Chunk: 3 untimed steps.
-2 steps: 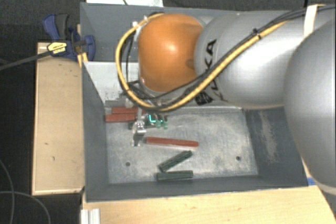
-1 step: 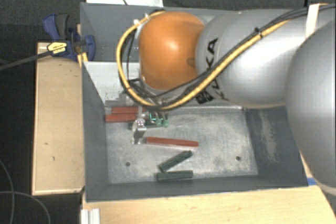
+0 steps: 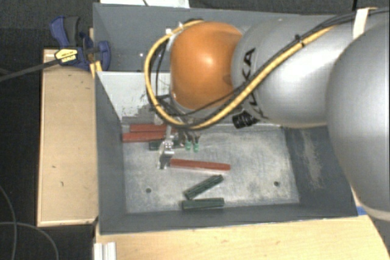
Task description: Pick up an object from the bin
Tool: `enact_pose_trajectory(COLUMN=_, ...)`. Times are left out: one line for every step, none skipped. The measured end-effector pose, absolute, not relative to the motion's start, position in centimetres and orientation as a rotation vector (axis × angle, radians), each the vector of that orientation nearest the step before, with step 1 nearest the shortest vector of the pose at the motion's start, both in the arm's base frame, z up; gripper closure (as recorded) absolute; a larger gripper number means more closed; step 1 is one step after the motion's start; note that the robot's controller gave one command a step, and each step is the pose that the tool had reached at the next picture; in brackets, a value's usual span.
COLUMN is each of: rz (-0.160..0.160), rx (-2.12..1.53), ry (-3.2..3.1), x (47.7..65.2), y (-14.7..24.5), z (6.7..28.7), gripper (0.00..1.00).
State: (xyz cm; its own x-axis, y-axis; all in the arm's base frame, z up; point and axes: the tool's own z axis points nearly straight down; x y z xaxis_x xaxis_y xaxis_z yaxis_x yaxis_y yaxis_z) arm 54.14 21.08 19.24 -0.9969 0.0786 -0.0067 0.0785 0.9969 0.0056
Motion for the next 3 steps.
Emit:
enact_pose_trajectory(rz=0.006, rx=-0.096, ry=3.135, x=55.0, y=13.9, z=7.4, gripper=1.00)
enact_pose_trajectory(rz=0.006, rx=-0.094, ry=3.135, x=55.0, y=13.9, z=7.4, gripper=1.00)
enact_pose_trajectory(rz=0.004, rx=-0.075, ry=3.129, x=56.2, y=15.2, z=25.6, gripper=1.00)
